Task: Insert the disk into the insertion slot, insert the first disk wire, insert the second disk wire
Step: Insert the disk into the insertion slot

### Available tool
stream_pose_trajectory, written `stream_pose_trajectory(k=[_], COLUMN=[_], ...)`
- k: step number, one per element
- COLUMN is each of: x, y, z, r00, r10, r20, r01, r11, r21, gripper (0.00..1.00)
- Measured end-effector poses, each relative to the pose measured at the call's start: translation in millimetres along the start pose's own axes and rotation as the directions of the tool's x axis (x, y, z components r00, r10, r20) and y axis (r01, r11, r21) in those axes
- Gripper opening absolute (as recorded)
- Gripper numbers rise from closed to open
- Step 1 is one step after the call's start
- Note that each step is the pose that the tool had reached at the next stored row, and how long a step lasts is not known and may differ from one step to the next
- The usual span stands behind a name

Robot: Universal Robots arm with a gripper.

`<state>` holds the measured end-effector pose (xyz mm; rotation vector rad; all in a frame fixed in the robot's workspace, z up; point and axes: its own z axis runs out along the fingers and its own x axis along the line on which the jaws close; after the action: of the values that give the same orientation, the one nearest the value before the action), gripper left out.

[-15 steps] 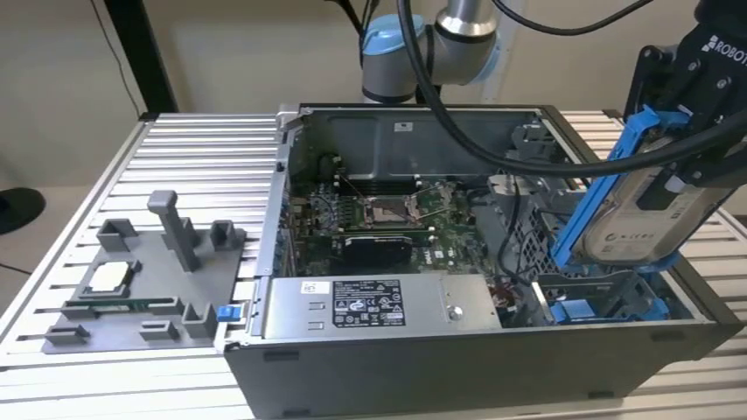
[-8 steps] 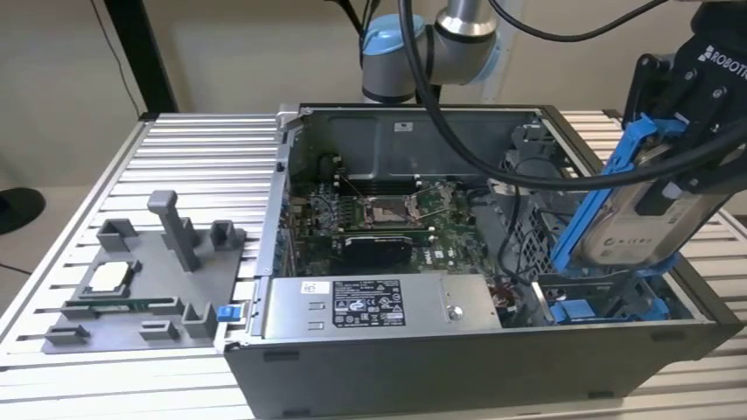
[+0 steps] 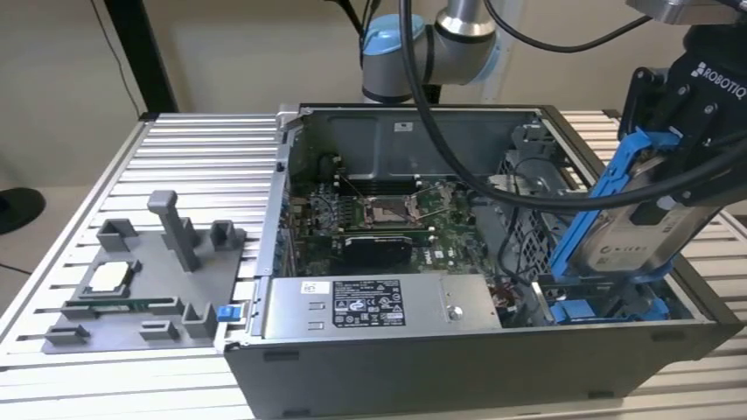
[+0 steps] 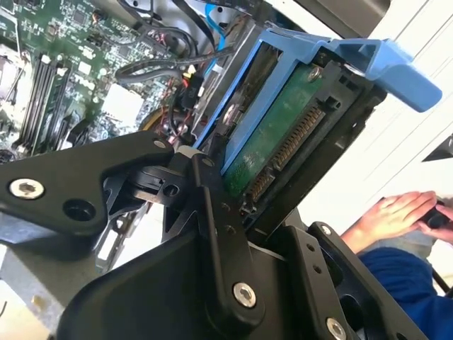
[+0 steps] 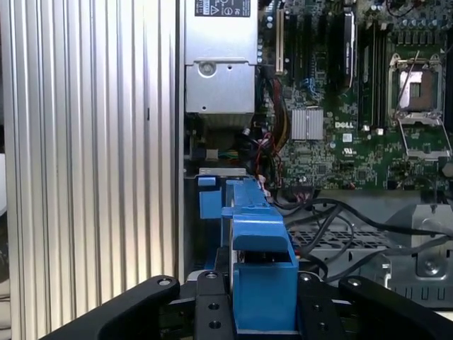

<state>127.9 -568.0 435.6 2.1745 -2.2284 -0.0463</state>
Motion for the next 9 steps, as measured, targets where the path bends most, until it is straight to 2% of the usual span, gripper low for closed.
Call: stream_pose_trajectory(k=[9], x=[1.3], y=[-0.7], z=[12.9], r00=[0.9999], r10=[-0.012], r20=[-0.0003], r01=[0.012], r11=[0.9999], r21=[0.0], gripper=[0.0])
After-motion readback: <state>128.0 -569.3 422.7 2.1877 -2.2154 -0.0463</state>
